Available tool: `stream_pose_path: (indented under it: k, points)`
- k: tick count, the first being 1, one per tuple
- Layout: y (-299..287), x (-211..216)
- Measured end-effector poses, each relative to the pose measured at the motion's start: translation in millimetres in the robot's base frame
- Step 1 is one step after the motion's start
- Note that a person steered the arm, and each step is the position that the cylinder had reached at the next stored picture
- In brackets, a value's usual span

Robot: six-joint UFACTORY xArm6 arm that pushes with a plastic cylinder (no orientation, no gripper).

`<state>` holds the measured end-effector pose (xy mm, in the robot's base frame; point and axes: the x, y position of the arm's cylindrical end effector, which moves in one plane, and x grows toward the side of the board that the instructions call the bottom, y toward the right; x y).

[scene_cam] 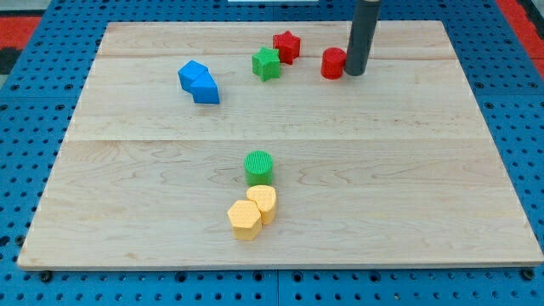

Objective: Push the green star towards center of the board

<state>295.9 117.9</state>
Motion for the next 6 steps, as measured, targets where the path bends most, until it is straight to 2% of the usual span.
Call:
stream_pose_path:
  k: [1, 2, 3, 4, 5, 6]
  points:
    - [-35, -11]
    - [-52, 0]
    - [-68, 48]
    - [-139, 32]
    - [-186, 19]
    - [-185, -38]
